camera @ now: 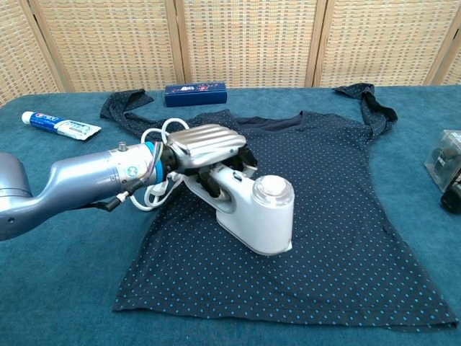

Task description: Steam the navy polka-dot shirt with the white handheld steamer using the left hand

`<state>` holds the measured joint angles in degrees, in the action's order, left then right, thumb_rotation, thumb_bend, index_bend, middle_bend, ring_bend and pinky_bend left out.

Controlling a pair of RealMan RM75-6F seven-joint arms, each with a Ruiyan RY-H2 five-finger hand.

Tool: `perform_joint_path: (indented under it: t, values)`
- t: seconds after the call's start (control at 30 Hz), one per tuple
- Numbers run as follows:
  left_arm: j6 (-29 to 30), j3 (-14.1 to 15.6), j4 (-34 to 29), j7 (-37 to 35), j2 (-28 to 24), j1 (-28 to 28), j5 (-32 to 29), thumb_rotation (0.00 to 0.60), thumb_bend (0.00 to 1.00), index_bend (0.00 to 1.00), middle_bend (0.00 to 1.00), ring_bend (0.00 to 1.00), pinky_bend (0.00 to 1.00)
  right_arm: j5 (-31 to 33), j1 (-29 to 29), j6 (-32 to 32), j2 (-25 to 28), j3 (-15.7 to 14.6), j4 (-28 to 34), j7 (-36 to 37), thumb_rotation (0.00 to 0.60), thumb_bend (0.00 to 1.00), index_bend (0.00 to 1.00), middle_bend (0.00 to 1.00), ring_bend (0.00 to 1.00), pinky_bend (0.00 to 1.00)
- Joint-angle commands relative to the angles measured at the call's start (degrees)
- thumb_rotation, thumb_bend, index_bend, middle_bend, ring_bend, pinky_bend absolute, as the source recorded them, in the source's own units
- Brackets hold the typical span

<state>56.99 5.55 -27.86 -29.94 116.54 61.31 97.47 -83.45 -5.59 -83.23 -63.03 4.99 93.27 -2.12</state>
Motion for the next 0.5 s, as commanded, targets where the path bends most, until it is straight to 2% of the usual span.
perform_joint_path:
  t: [0.03, 0.5]
  values:
    - [0.1, -0.1, -1.3, 0.0, 0.4, 0.4, 0.2, 0.6, 0.61, 1.0, 0.91, 0.85, 1.0, 0.1, 0.0, -0.1, 0.0, 0.0, 0.0, 0.1, 0.6, 0.0, 0.02, 0.0, 0.0, 0.0]
    - [1.1, -0.6, -7.5, 1.8, 0.4, 2.4, 1.4, 0.6, 0.61, 1.0, 0.91, 0.85, 1.0, 0.0, 0.1, -0.1, 0.2, 0.0, 0.1, 0.3, 0.6, 0.0, 0.02, 0.0, 0.0, 0.0]
